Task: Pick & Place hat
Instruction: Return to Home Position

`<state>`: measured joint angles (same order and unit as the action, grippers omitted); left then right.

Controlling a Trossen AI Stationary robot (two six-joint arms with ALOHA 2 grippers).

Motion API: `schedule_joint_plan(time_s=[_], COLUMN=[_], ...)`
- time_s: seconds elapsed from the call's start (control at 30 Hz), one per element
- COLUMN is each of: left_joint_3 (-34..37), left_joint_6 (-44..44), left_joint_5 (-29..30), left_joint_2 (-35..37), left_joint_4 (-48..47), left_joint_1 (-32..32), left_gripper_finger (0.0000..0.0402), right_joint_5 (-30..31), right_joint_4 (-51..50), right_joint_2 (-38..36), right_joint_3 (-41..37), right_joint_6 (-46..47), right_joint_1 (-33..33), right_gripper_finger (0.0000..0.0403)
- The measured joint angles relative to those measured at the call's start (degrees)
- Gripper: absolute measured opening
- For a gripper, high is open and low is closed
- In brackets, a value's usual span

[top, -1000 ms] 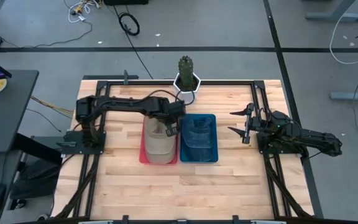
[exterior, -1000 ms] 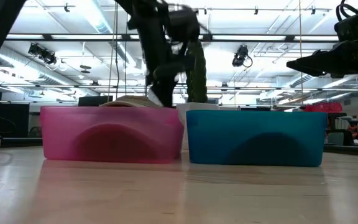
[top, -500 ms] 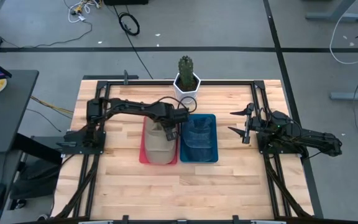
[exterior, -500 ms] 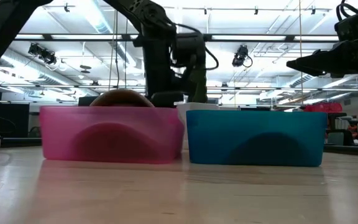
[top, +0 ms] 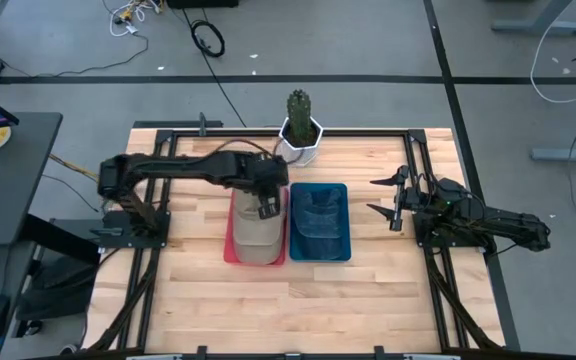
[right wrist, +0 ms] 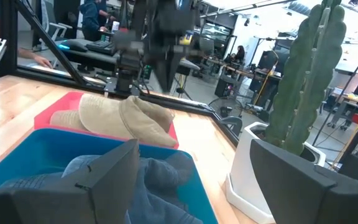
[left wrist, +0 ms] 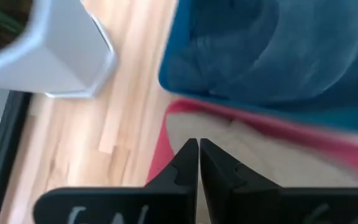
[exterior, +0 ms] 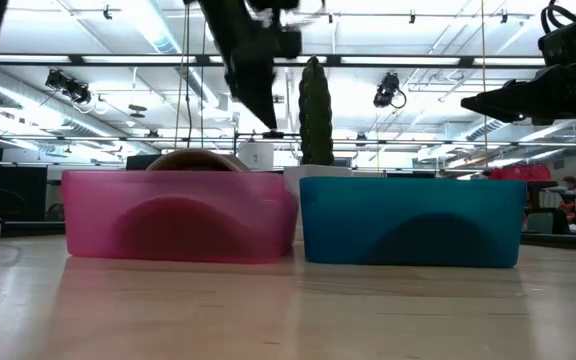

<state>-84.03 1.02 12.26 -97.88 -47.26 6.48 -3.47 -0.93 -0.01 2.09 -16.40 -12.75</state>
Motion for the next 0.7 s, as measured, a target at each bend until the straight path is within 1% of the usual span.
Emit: schedule_joint_plan(time_s=[0.13, 0.27, 0.4, 0.5, 0.7], left_joint_3=[-0.02, -0.02, -0.04, 0.00, 0.04], left_joint_6=[4.71, 10.28, 13.46, 14.40, 12.83], left_joint_5=[0.55, 0.58, -2.17, -2.77, -2.06], left_joint_2=[4.85, 7.90, 8.68, 8.67, 9.96], left_joint_4=[1.22, -0.22, -0.86, 0.41, 6.52], left_joint_1=[0.35, 0.33, -0.70, -3.53, -12.22], left_gripper_finger=[0.0018, 0.0018, 0.0018, 0.0018, 0.0018], right_joint_5=[0.00, -0.02, 0.00, -0.01, -0.01], right_joint_4=[0.00, 0.00, 0.00, 0.00, 0.00], right_joint_2=[0.00, 0.00, 0.00, 0.00, 0.00], right_joint_3=[0.00, 0.00, 0.00, 0.00, 0.00], right_joint_6=[0.00, 0.00, 0.00, 0.00, 0.00], right_joint_1=[0.01, 0.02, 0.02, 0.02, 0.01], right_gripper_finger=[0.0312, 0.0312, 0.0312, 0.0312, 0.0312])
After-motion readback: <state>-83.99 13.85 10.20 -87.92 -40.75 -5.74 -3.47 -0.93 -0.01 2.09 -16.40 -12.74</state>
